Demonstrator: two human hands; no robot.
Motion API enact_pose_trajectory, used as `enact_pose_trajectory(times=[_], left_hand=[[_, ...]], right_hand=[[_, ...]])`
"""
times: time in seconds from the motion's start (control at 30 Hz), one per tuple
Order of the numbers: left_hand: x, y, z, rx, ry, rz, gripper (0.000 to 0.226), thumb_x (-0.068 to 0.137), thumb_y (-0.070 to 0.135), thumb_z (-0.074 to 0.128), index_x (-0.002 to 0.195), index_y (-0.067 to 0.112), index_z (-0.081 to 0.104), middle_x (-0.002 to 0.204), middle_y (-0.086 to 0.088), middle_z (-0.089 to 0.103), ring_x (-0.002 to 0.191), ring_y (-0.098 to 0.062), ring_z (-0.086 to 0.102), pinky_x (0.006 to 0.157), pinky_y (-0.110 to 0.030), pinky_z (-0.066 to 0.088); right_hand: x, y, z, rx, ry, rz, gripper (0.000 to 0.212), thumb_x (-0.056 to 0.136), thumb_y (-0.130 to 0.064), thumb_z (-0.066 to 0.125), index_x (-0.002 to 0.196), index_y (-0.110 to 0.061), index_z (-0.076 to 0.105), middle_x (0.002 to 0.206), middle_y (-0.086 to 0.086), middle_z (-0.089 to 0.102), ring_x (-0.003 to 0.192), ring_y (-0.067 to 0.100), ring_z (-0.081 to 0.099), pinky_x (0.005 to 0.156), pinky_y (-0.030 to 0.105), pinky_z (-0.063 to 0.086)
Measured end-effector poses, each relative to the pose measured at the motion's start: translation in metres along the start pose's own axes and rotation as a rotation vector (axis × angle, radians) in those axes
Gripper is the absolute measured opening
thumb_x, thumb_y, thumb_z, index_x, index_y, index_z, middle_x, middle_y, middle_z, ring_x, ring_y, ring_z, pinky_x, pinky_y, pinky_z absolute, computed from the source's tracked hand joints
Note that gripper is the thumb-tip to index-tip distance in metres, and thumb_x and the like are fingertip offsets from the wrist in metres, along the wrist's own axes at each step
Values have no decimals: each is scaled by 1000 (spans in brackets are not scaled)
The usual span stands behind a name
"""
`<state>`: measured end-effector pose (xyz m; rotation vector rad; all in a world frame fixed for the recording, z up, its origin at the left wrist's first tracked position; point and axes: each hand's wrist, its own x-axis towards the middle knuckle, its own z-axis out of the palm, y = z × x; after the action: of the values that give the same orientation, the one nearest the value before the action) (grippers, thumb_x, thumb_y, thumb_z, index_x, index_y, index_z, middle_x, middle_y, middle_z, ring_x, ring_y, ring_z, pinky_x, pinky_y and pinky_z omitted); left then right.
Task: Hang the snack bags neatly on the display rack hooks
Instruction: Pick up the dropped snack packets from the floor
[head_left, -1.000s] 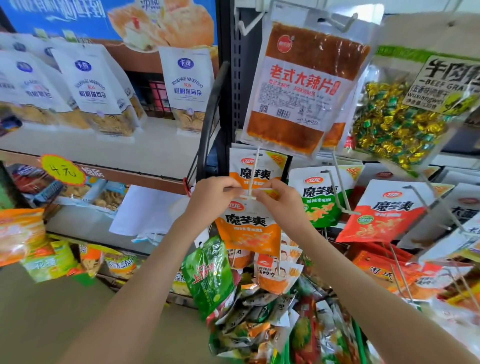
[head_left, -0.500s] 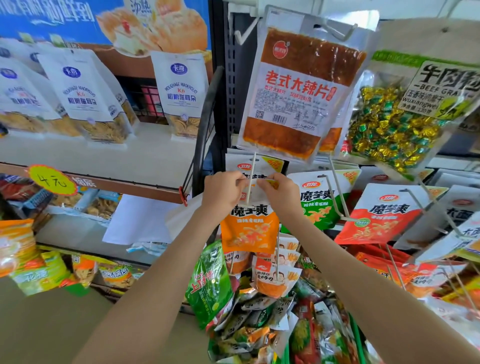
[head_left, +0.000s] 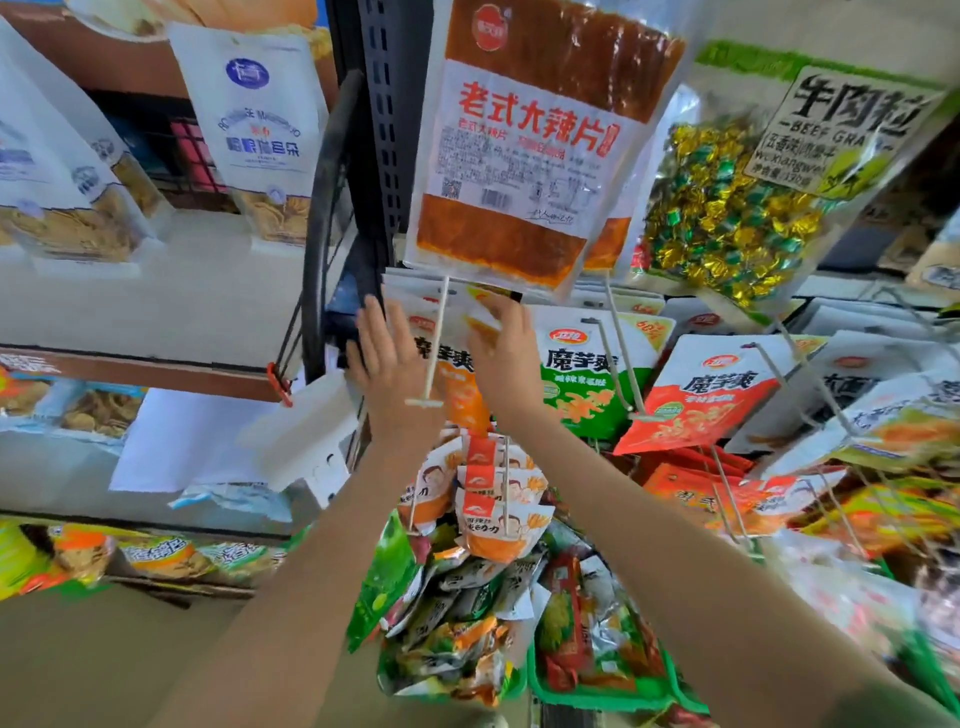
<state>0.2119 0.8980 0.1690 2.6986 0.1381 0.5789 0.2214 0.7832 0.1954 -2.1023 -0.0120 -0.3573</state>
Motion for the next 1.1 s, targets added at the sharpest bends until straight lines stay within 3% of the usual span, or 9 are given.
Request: enact_pose_trajectory(times=[0.1,0.23,0.37,0.47,0.53,0.73,0.83,0.97,1.1], left_hand=[[-35,16,21,-78,-60,14,69,86,35,36,144,0,25,150,-25,24,139,-38,23,111,-50,20],[-66,47,39,-125,-181,33,57,89,35,40,131,-4,42,134,-29,44,126,-44,37,99,-55,35],[-103,96,39,-204,-239,41,74,76,10,68,138,-5,32,143,-29,30,132,-45,28,110,-54,23],[-130,140,40,-204,-227,183,63,76,9,63,132,-10,39,138,-32,37,127,-47,36,104,-55,33],[-149,171,46,-204,-238,242,55,74,12,57,123,-12,48,128,-33,46,119,-49,44,97,-57,39],[-248,268,89,-211,-328,329,43,83,7,54,123,-7,50,124,-24,52,118,-40,47,98,-50,42],[-304,315,113,-207,-442,333,39,86,11,55,123,0,52,124,-17,53,118,-34,48,99,-43,41],[-374,367,142,-190,-668,328,38,92,21,50,127,6,46,122,-13,50,112,-31,47,90,-39,40],[-434,402,189,-122,-893,371,40,95,24,47,132,9,41,132,-10,45,122,-28,42,97,-37,36]], right_hand=[[-22,9,-10,-91,-8,-134,44,88,-7,51,131,-9,41,127,10,46,119,26,41,99,37,38],[-49,33,-45,-147,-118,-177,41,87,-3,50,128,-5,46,125,16,49,116,32,44,93,45,41],[-76,67,-94,-176,-200,-154,33,86,0,50,119,-2,55,117,20,57,108,35,53,89,45,45],[-97,94,-141,-162,-201,-119,33,85,2,50,117,-2,57,119,17,58,113,31,50,96,39,39],[-111,115,-177,-149,-185,-99,30,85,2,50,114,0,58,114,17,61,110,32,52,92,33,37],[-172,202,-283,-143,-201,-17,29,90,-5,46,114,-10,60,114,9,61,110,25,52,93,37,42],[-212,257,-333,-148,-214,122,27,91,-6,45,114,-9,59,113,11,62,106,29,55,86,39,46],[-276,335,-396,-161,-200,368,24,93,-10,44,113,-11,58,108,12,64,96,32,59,82,42,48],[-344,420,-443,-187,-81,695,23,90,-6,45,107,-10,61,106,11,63,100,28,57,79,31,40]])
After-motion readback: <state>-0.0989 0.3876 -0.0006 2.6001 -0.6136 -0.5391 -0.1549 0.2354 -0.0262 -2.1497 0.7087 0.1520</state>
